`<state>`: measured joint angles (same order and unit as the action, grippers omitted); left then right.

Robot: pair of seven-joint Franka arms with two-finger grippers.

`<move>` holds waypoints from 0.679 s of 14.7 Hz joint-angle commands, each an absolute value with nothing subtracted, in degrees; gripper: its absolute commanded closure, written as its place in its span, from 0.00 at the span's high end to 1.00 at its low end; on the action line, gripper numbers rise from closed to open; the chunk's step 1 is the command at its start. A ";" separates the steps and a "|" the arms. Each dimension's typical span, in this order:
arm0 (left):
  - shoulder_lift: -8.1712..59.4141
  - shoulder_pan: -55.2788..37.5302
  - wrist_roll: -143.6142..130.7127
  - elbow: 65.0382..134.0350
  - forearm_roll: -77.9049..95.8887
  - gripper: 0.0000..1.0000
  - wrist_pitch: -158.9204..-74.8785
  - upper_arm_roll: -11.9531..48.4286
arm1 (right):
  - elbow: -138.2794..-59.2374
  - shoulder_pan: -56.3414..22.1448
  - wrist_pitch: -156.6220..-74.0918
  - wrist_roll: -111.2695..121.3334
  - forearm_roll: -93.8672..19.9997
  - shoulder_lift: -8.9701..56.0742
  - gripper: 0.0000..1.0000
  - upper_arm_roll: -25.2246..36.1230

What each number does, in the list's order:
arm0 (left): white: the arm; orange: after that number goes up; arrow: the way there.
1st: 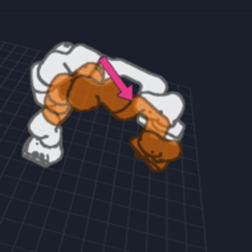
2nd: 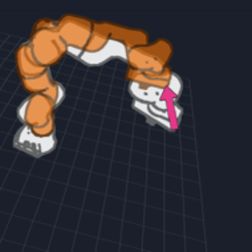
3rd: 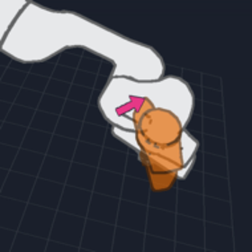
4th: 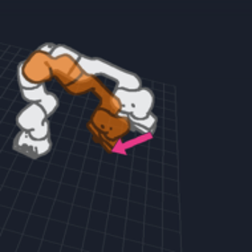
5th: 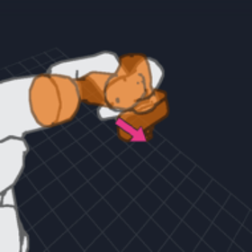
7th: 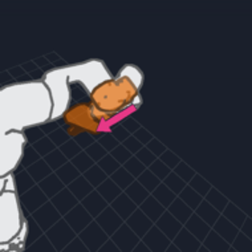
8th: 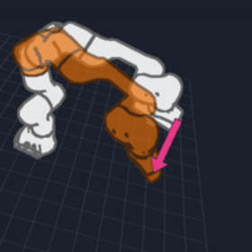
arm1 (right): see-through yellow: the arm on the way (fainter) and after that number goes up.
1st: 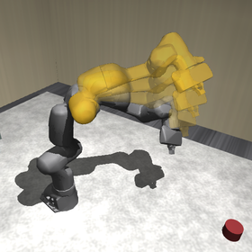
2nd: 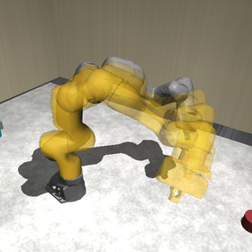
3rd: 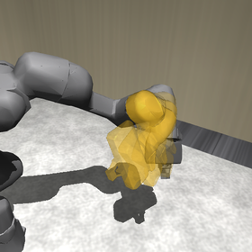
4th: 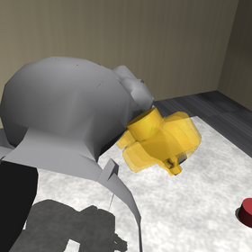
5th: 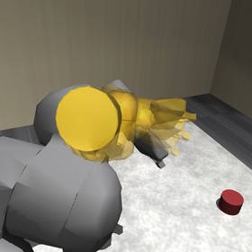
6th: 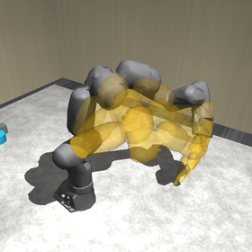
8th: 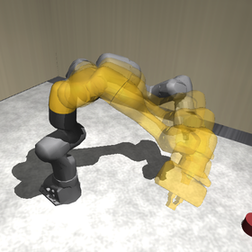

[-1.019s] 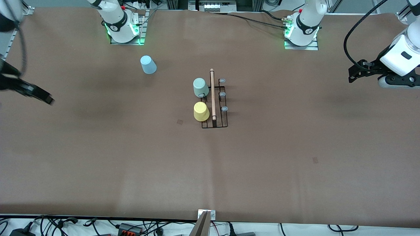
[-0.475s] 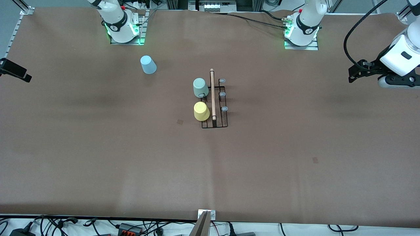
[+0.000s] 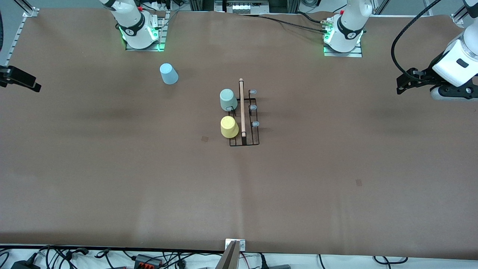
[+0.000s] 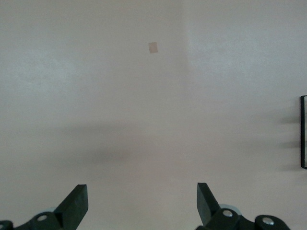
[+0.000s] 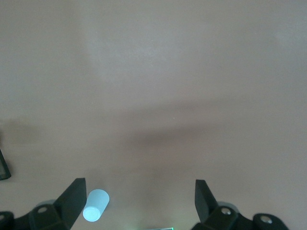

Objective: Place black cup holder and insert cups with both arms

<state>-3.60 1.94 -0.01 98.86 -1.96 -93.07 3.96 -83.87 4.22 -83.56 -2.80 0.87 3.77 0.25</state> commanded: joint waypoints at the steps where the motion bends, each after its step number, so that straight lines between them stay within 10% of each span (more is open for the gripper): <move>1: -3.69 1.76 0.53 98.26 -1.23 1.00 -92.20 3.78 | -84.38 2.81 -83.50 -2.11 0.62 2.90 1.00 1.58; 10: -3.69 1.76 0.79 98.26 -1.23 1.00 -92.29 3.69 | -83.41 3.34 -83.58 -1.32 0.26 5.80 1.00 1.49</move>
<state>-3.60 1.94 -0.01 98.86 -1.96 -93.07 3.96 -83.88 3.70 -83.57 -2.15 0.88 4.57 0.84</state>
